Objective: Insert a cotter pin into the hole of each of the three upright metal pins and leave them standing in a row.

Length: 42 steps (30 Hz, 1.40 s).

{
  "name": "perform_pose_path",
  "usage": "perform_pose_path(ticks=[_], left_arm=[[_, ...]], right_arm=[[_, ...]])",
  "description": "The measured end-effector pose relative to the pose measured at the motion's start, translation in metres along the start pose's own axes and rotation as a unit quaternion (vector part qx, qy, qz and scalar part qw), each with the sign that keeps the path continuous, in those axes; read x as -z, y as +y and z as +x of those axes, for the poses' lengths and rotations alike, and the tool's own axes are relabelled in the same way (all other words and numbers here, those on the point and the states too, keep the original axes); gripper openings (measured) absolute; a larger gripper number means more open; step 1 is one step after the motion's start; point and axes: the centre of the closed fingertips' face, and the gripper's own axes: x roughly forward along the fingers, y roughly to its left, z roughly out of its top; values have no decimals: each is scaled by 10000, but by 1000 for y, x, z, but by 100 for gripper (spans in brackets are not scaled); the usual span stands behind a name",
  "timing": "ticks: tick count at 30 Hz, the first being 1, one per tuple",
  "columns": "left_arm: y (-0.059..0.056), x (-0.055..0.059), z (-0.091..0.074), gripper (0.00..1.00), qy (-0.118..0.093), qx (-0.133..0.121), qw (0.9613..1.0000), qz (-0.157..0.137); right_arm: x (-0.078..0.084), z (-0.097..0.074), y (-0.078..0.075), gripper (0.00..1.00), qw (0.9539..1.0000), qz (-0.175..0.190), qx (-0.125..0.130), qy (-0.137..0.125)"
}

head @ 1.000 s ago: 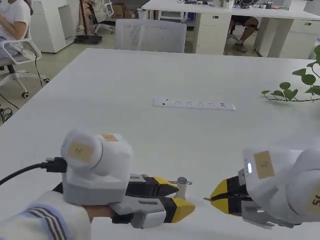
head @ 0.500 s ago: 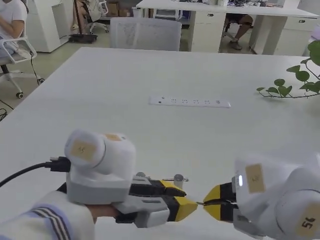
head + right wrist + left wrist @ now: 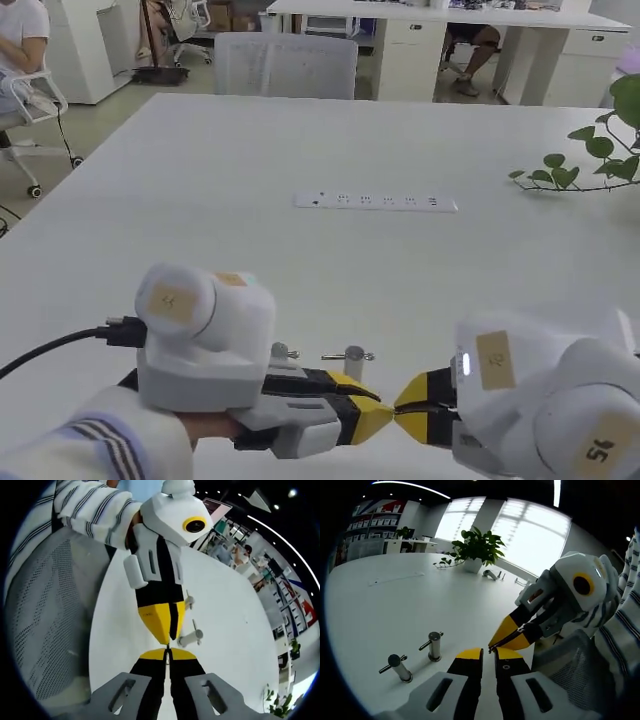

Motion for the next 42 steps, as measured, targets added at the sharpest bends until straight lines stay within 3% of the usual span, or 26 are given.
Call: perform_pose_path(ticks=[6,12,23,31,42], left_arm=[[1,-1,1,6,-25,-8,9999,-119],[-1,2,0,1,56,50,9997,-226],[-3,5,-1,1,193,107,9987,-458],[-4,6,-1,0,287,122,9988,-375],[-3,3,-3,0,249,108,9992,-284]], right_arm=[[-4,0,0,2,10000,-19,4,-31],[-5,1,0,2,10000,-43,13,-40],[-6,1,4,2,9999,-91,-28,-40],[-6,0,5,2,9999,-112,-47,-42],[-8,0,2,2,9998,-149,-44,-93]])
